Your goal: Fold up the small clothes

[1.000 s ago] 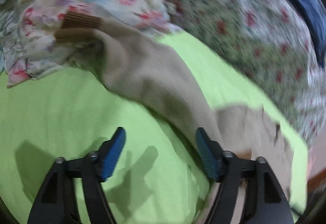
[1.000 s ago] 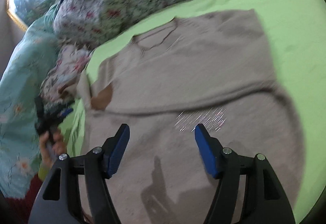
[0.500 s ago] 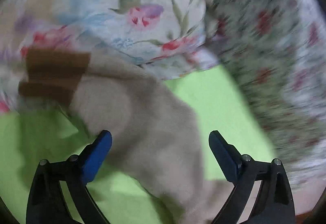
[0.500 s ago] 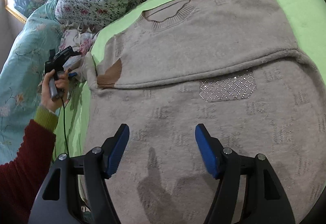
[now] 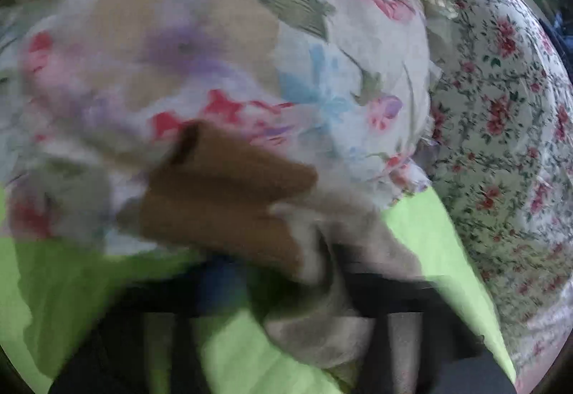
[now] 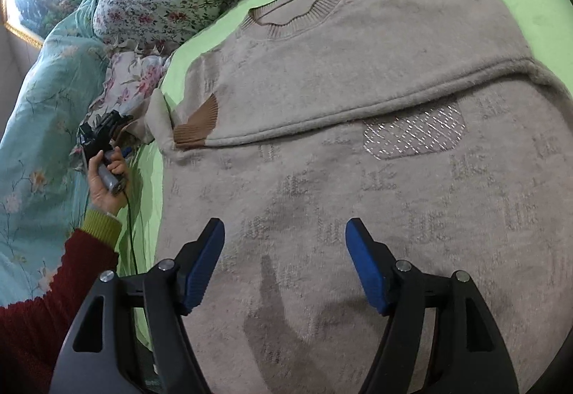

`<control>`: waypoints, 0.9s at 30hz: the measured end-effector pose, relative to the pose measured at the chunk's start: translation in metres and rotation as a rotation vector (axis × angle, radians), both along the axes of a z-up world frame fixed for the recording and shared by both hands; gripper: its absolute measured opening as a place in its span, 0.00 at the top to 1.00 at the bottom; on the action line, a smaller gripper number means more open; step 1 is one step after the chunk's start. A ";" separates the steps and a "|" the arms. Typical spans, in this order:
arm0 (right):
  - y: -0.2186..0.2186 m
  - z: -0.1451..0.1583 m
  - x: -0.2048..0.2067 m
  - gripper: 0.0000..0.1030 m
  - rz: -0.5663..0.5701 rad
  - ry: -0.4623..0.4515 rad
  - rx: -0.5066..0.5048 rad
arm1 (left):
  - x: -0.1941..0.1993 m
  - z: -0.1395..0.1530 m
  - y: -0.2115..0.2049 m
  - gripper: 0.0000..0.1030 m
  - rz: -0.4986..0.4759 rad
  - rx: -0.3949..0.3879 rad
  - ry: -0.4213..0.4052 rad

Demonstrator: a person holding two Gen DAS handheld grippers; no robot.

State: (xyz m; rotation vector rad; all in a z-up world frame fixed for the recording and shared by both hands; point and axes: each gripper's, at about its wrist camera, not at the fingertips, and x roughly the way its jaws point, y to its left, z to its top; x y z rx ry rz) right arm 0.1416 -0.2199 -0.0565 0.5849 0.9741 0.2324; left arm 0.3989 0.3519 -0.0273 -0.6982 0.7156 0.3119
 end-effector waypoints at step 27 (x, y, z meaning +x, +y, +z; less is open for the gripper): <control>-0.096 0.027 -0.098 0.31 -0.285 -0.079 0.030 | -0.061 0.034 -0.476 0.97 -0.938 0.110 -0.126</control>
